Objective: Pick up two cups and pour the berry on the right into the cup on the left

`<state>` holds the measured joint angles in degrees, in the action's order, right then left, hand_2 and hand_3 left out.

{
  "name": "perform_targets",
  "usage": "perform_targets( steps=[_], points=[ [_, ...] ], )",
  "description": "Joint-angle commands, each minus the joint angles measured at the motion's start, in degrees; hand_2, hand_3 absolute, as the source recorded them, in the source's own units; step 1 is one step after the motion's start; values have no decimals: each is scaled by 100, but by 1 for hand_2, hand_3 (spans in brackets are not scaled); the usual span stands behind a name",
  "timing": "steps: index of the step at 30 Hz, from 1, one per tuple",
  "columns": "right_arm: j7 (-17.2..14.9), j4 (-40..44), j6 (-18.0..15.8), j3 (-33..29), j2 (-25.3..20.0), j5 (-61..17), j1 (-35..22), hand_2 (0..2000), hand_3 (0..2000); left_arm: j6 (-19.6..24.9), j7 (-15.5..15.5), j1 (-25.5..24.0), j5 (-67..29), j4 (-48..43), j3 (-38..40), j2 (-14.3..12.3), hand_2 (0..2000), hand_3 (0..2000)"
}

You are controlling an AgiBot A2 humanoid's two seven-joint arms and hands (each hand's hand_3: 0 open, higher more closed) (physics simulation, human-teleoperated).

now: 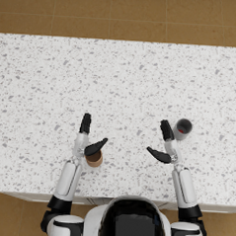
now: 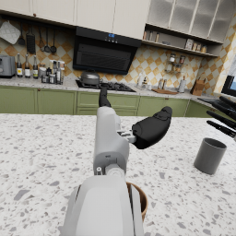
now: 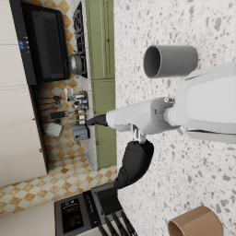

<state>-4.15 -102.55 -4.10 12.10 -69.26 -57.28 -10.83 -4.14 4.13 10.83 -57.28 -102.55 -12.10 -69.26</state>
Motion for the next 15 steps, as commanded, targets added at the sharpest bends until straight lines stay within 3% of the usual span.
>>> perform_targets(
  steps=[1, 4, 11, 15],
  points=[
    [117, -134, 116, -45, 66, 0, 159, 0, 0, 117, -117, -391, 0, -221, 108, 184, 0, 0],
    [305, -271, 302, -591, 165, -1, 568, 0, 0, 305, -304, -937, 0, -381, 472, 356, 0, 0],
    [404, -192, 399, -1258, 47, -1074, 606, 0, 0, 404, -403, -1176, -1255, -486, 715, 325, 0, 0],
    [412, -136, 407, -1658, -1, -1544, 635, 0, 0, 412, -410, -1596, -1593, -578, 770, 416, 0, 0]
  ],
)
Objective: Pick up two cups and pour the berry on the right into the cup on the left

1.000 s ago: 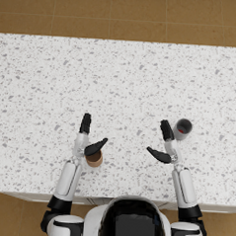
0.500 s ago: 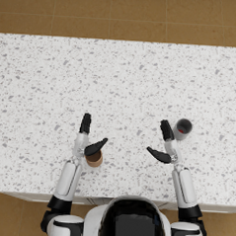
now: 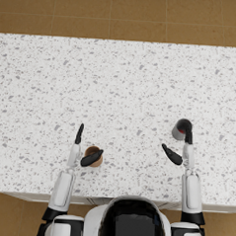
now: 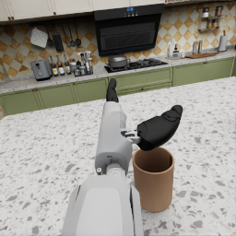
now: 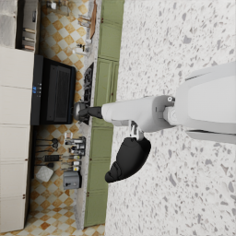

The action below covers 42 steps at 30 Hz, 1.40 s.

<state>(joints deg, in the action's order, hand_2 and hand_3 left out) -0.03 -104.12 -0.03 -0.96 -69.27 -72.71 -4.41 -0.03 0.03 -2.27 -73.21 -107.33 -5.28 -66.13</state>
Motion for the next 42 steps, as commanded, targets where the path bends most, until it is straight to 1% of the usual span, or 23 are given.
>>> perform_targets(
  steps=[1, 3, 4, 7, 10, 15, 16, 17, 25, 27, 33, 37, 42],
  points=[
    [1, 7, 1, -438, -12, -48, 9, 0, 0, 1, -1, -365, -34, -87, 126, 113, 0, 0],
    [2, 24, 2, -569, -36, -106, 73, 0, 0, 2, -2, -574, -237, -177, 193, 151, 0, 0],
    [2, 25, 2, -577, -49, -284, 114, 0, 0, 2, -2, -657, -419, -223, 205, 164, 0, 0],
    [3, 302, 2, -585, -82, -576, 145, 0, 0, 3, -3, -882, -825, -163, 124, 207, 0, 0],
    [3, 579, 3, -572, -113, -683, 121, 0, 0, 3, -3, -986, -974, -58, 76, 208, 0, 0],
    [3, 1094, 3, -561, -163, -733, -83, 0, 0, 3, -3, -1123, -1045, 26, -8, 199, 0, 0],
    [3, 1199, 3, -556, -174, -736, -119, 0, 0, 3, -3, -1101, -1049, 123, -38, 178, 0, 0],
    [3, 1719, 3, -526, -187, -739, -319, 0, 0, 3, -3, -1017, -1053, 520, -205, 131, 0, 0],
    [3, 2247, 3, -520, -287, -744, -512, 0, 0, 19, -6, -846, -1059, 1005, -226, -37, 0, 0],
    [3, 2541, 3, -481, -314, -744, -625, 0, 0, 53, -12, -832, -1058, 1036, -283, -70, 0, 0],
    [3, 3062, 3, -272, -407, -743, -944, 0, 0, 17, -5, -792, -1059, 1128, -337, -162, 0, 0],
    [3, 3251, 3, -222, -466, -743, -1087, 0, 0, 7, -3, -780, -1059, 1151, -276, -215, 0, 0],
    [3, 3782, 3, -134, -543, -743, -1293, 0, 0, 5, -3, -793, -1059, 1139, -320, -268, 0, 0]
  ],
)
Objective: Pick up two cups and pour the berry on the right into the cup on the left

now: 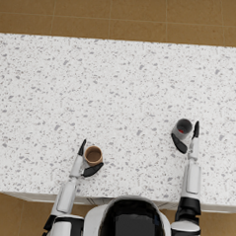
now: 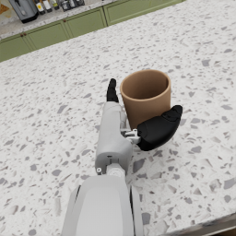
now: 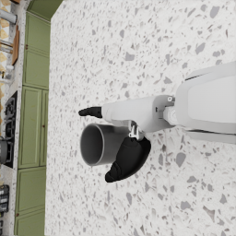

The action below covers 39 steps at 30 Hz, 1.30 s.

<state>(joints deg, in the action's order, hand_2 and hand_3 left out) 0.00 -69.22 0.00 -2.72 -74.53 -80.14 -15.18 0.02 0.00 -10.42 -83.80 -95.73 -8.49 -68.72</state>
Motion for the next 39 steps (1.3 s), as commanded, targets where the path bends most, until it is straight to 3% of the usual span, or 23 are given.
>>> perform_targets(
  steps=[1, 7, 19, 20, 21, 23, 25, 29, 36, 39],
  points=[
    [0, 273, 0, 68, -30, 0, -210, 0, 0, -1, 0, 21, 0, -21, 9, -20, 0, 0],
    [0, 835, 0, 114, -127, 0, -533, 0, 0, -2, 0, 22, 0, 43, 22, -88, 0, 0],
    [1, 1174, 14, 108, -257, 0, -813, 0, 0, 0, -20, 313, 1, 571, -45, -312, 0, 0],
    [1, 1216, 11, 128, -266, 0, -816, 1361, 327, -10, -23, 342, 0, 639, -52, -328, 1361, 327],
    [4, 1154, -20, 109, -269, -1, -786, 2000, 653, 10, -30, 352, 0, 711, -72, -331, 2000, 653],
    [7, 1006, -149, 34, -281, -1, -704, 2000, 1280, 34, -50, 366, -3, 702, -150, -320, 2000, 1280],
    [27, 693, -179, -203, -298, -1, -629, 2000, 1280, -29, -66, 362, -5, 681, -141, -298, 2000, 1280],
    [23, -869, -280, -238, -350, -1, -105, 2000, 1280, 25, -31, 332, -5, -297, -266, -286, 2000, 1280],
    [32, -2602, -334, 435, -373, 0, 442, 2000, 1280, 185, -19, 932, 0, -680, -708, -799, 2000, 1280],
    [33, -3129, -355, 877, -373, -179, 521, 2000, 1280, 198, -20, 1223, -178, -434, -906, -1012, 2000, 1280]
  ],
)
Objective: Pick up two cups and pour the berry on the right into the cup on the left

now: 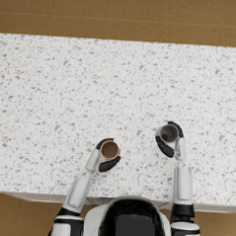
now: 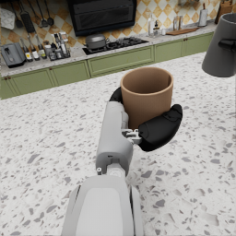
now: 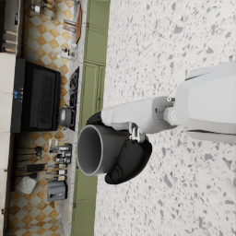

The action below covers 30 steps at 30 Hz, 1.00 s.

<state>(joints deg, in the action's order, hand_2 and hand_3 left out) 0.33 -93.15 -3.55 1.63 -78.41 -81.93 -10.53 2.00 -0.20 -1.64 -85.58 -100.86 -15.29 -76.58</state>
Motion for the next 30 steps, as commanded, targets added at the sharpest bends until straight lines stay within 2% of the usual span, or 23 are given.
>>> perform_targets(
  steps=[1, 7, 12, 20, 21, 23, 25, 28, 30],
  points=[
    [2, -790, -15, 482, -9, -181, 11, 2000, 1280, 5, 0, 415, -182, 155, -239, -279, 2000, 1280],
    [-6, -677, -79, 619, -183, -1272, -345, 2000, 1280, 10, 2, 1077, -1274, 770, -276, -707, 2000, 1280],
    [-12, -806, -113, 760, -306, -2185, -556, 2000, 1280, 8, 2, 1303, -2048, 1086, -397, -850, 2000, 1280],
    [-3, -1081, -224, 906, -448, -3651, -752, 2000, 1280, -2, 2, 1661, -2269, 1606, -369, -1050, 2000, 1280],
    [0, -1358, -231, 960, -513, -3835, -808, 2000, 1280, -1, 2, 1735, -2273, 1807, -456, -1091, 2000, 1280],
    [1, -1379, -237, 1008, -546, -4203, -877, 2000, 1280, 1, 3, 1572, -2279, 1675, -421, -1022, 2000, 1280],
    [5, -1450, -237, 1054, -579, -4571, -909, 2000, 1280, 2, 3, 1755, -2282, 1818, -435, -1110, 2000, 1280],
    [8, -1508, -259, 1124, -616, -5122, -934, 2000, 1280, 3, 3, 1663, -2284, 1849, -420, -1080, 2000, 1280],
    [10, -1537, -257, 1139, -630, -5490, -933, 2000, 1280, 3, 4, 1797, -2284, 1888, -359, -1141, 2000, 1280]
  ],
)
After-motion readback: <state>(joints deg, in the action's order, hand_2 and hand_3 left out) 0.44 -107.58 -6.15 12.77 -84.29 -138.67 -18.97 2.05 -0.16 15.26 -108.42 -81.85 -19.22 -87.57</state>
